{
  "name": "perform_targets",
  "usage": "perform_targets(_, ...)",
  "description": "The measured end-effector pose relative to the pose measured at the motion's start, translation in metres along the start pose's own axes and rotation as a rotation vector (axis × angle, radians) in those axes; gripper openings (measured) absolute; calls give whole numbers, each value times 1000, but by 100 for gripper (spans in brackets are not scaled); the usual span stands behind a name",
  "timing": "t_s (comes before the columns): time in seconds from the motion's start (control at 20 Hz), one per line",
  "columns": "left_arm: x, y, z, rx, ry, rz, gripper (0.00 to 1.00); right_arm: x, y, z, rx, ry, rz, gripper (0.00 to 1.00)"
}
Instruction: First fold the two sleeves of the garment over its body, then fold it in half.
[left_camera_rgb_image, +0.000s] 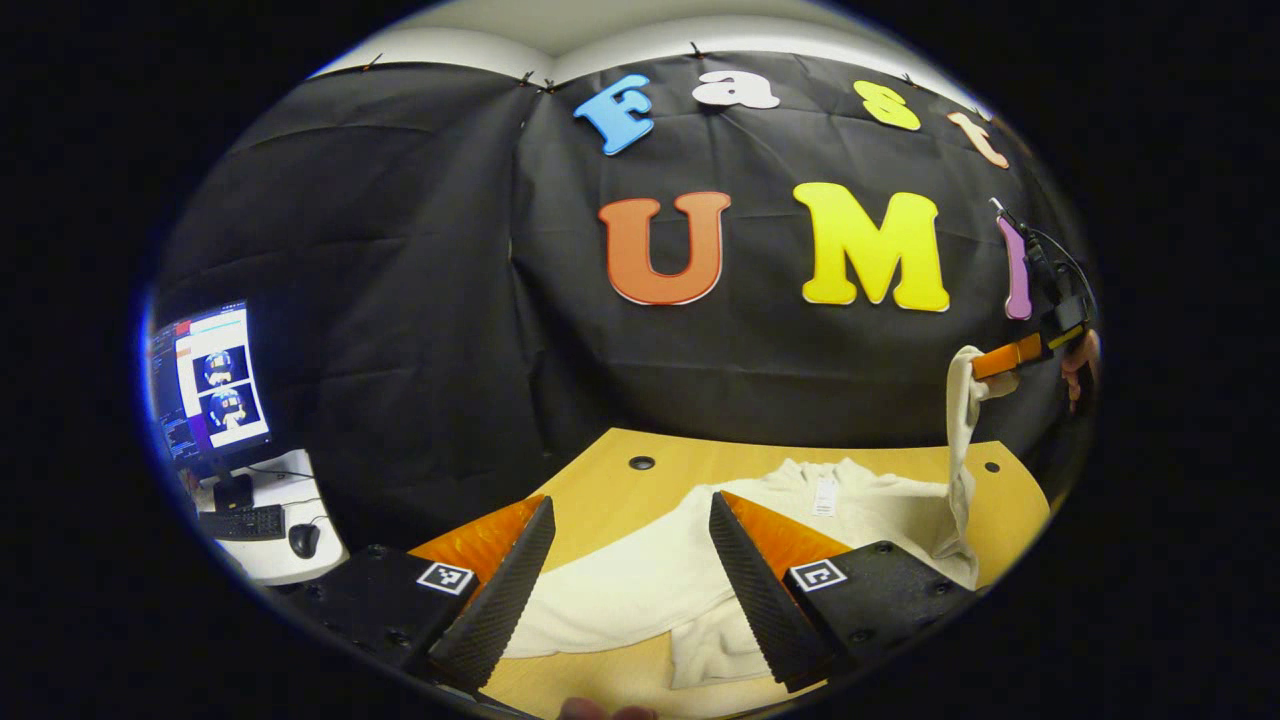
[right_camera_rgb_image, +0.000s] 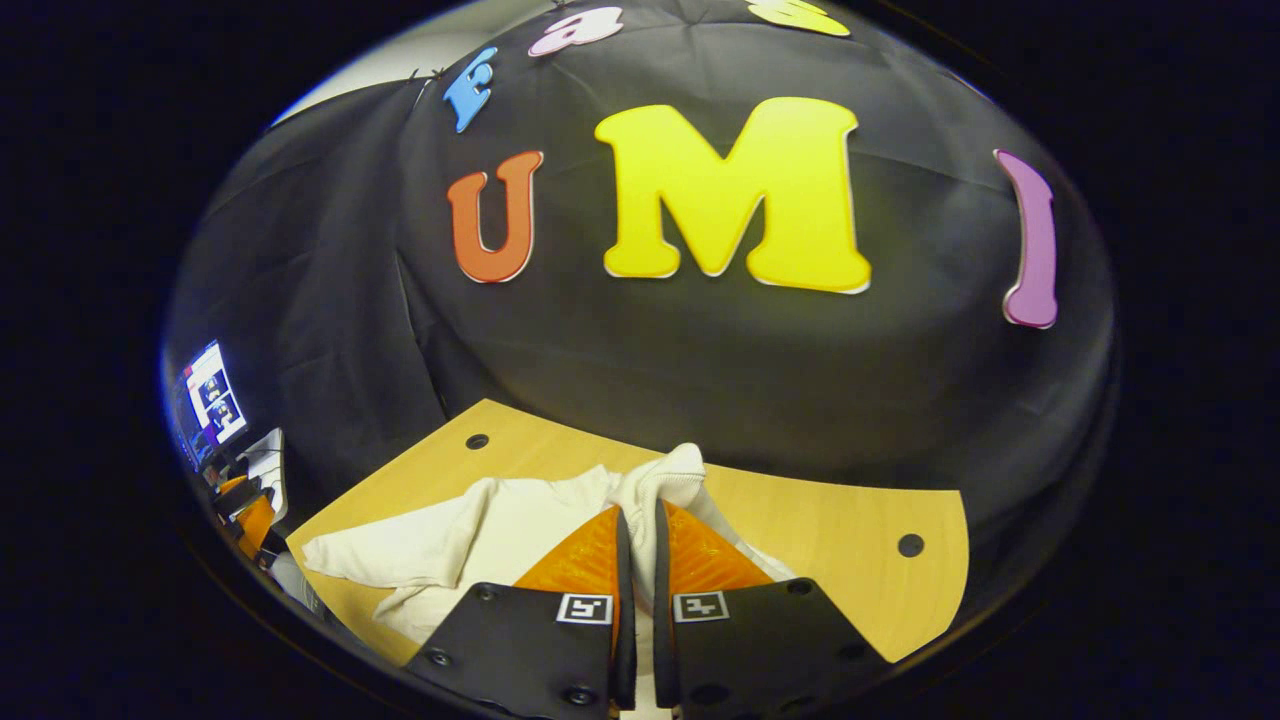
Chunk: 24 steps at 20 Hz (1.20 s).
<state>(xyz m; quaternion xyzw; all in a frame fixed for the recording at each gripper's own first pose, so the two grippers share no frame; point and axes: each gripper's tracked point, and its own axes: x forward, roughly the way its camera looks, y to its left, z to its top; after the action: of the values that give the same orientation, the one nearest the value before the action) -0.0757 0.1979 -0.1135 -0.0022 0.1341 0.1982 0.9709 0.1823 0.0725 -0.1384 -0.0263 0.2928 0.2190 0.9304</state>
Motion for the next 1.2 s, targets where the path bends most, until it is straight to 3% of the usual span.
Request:
perform_targets(0.3,-3,57,-16,-26,40,119,98,113,75,-44,-67,100,38,5)
perform_targets(0.65,9,87,-35,-35,66,150,98,214,129,-113,-217,207,36,8)
perform_targets(0.95,24,88,-43,-15,60,115,99,249,144,-151,-237,262,-2,9)
perform_targets(1.2,27,86,-53,-14,70,105,98,242,156,-132,-210,211,30,30)
